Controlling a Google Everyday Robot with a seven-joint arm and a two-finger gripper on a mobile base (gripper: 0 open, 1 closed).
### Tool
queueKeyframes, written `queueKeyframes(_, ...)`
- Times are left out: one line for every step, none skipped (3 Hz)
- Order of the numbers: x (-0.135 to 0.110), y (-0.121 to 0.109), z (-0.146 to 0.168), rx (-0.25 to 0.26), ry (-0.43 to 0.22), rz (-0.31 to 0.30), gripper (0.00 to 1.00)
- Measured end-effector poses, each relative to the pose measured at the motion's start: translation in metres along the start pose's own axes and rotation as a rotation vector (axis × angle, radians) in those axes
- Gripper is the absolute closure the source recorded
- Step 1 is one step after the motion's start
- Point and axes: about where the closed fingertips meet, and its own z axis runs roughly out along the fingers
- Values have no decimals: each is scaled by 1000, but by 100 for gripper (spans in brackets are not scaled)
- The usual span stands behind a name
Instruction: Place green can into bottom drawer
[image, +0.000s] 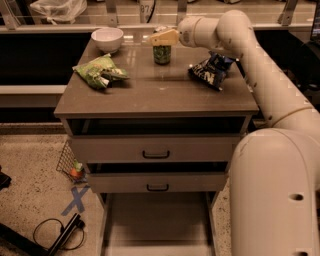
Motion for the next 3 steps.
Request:
queueKeyframes(3, 10, 25, -17, 7, -2, 0)
queueKeyframes(9, 20, 43, -24, 40, -12, 17)
queueKeyframes(10, 22, 46, -28, 41, -11, 41)
